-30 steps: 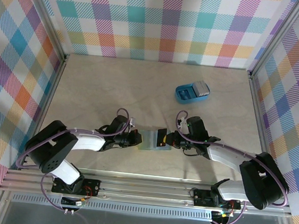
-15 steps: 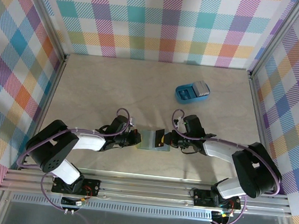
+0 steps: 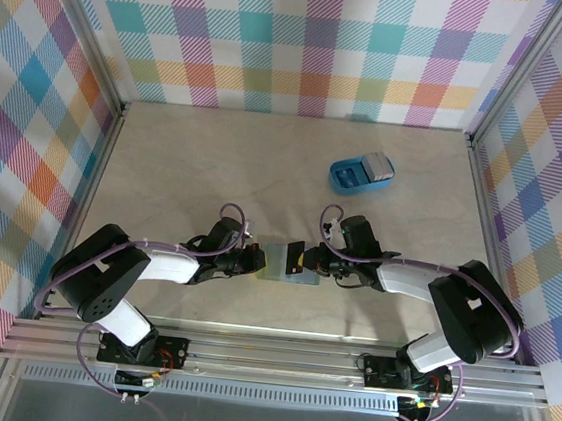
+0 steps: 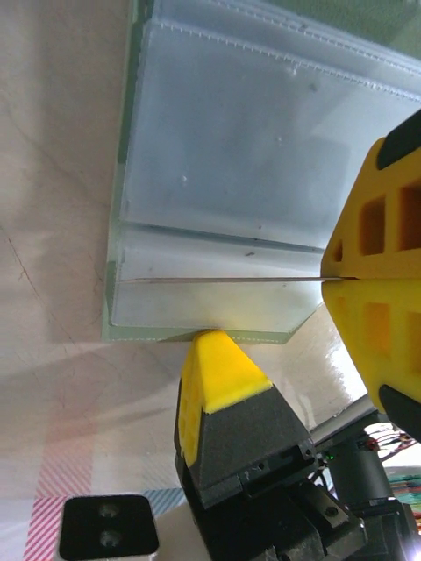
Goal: Put the credit cards into the card holder
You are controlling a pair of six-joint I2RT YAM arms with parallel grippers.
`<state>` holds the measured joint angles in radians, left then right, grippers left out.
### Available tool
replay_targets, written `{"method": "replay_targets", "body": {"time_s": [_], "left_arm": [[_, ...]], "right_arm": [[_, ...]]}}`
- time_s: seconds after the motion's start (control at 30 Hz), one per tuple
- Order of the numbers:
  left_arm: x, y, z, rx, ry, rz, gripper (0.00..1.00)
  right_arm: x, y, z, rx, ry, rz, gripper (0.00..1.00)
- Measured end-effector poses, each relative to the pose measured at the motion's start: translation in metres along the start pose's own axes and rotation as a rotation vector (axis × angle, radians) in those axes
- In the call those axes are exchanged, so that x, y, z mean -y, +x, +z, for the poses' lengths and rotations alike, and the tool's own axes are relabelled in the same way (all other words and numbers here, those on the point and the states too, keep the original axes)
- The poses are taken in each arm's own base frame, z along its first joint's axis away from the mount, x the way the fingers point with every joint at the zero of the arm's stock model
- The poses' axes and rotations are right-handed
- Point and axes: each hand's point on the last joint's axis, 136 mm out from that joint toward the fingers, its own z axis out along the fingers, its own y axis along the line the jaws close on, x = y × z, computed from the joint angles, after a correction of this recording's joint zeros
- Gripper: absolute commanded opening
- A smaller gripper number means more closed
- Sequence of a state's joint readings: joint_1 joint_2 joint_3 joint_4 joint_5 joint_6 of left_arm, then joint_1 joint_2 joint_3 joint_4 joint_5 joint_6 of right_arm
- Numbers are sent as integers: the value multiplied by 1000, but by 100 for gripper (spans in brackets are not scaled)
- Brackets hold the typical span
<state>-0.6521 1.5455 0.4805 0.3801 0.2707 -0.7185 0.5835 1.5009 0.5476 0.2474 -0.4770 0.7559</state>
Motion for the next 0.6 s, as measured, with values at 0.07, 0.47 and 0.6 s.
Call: {"method": "replay_targets", "body": {"time_s": [0.07, 0.47, 0.6], "left_arm": [[1, 0, 0, 5, 7, -1, 0], [0, 1, -1, 20, 24, -21, 0], [0, 1, -1, 20, 25, -21, 0]], "right_arm": [[2, 0, 0, 5, 9, 9, 0], [9, 2, 2, 16, 17, 53, 0], [10, 3, 6, 10, 10, 67, 0]]}}
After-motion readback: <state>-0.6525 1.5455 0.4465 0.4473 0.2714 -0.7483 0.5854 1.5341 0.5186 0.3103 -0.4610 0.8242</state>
